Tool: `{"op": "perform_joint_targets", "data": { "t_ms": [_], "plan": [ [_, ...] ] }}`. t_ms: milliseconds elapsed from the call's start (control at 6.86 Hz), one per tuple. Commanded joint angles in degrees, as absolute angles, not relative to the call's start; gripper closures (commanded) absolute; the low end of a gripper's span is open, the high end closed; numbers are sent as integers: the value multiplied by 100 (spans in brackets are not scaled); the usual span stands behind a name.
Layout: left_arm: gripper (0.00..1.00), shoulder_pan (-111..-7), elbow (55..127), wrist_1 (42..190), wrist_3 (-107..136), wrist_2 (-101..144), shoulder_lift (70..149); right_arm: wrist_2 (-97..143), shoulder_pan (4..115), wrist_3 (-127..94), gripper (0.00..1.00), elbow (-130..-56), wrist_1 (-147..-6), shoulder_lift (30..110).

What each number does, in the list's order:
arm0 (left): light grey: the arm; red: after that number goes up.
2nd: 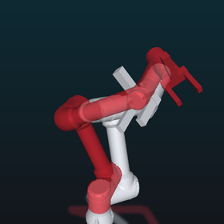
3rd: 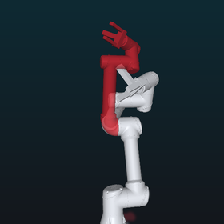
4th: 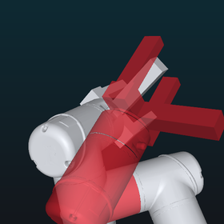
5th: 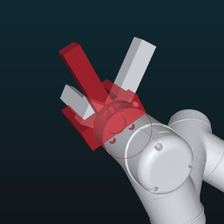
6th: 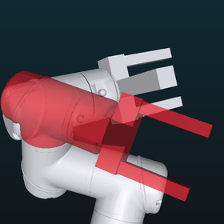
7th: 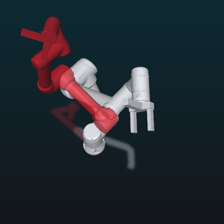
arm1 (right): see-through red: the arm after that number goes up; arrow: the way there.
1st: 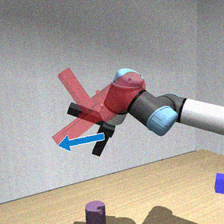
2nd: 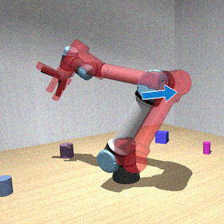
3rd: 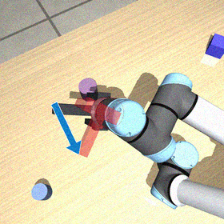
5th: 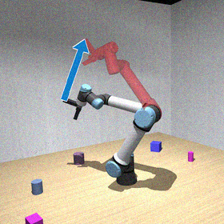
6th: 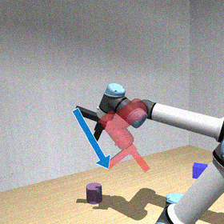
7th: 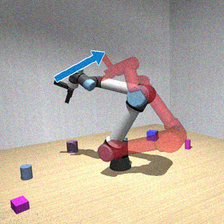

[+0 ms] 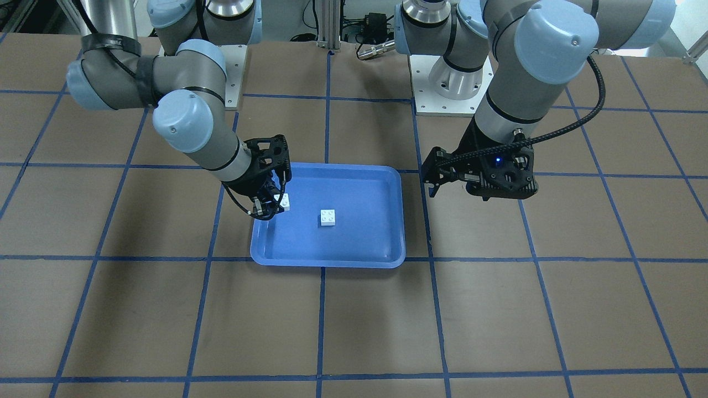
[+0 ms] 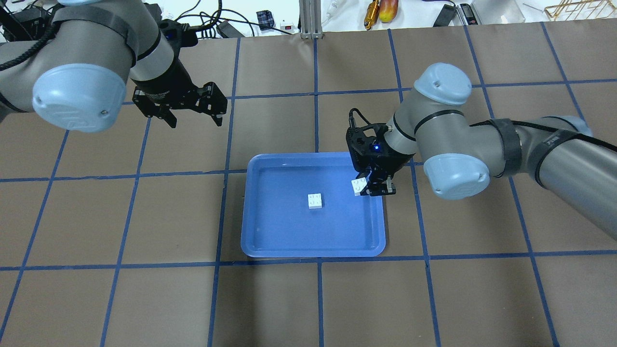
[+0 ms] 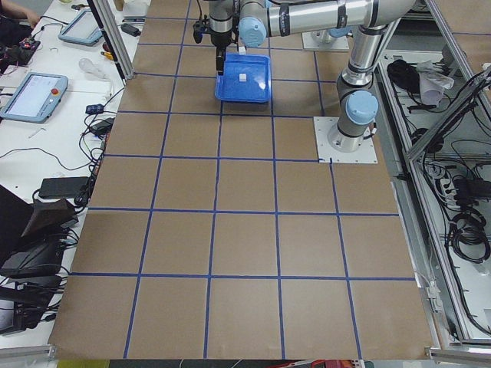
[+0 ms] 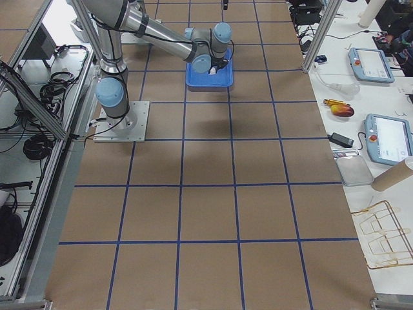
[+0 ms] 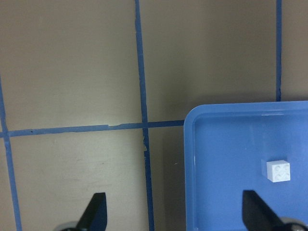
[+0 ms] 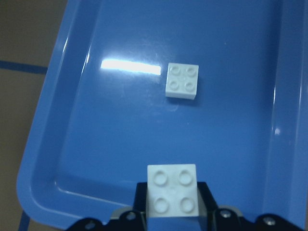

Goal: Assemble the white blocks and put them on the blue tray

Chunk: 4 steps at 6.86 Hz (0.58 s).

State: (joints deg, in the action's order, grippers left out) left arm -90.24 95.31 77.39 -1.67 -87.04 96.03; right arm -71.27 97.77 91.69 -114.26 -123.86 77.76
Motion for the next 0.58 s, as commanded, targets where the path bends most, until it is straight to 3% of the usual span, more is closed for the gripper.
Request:
{"op": "perform_joint_targets", "data": {
  "t_ms": [0,438],
  "plan": [
    [0,-9201,9606,7726,-184,-8666,9642,-7128,10142,8361,100,-11522,-12936,7604],
    [0,-9229,9633,7690,-176,-8648,9642,-7110,10257,7999,100,-11592,-13823,7050]
  ]
}}
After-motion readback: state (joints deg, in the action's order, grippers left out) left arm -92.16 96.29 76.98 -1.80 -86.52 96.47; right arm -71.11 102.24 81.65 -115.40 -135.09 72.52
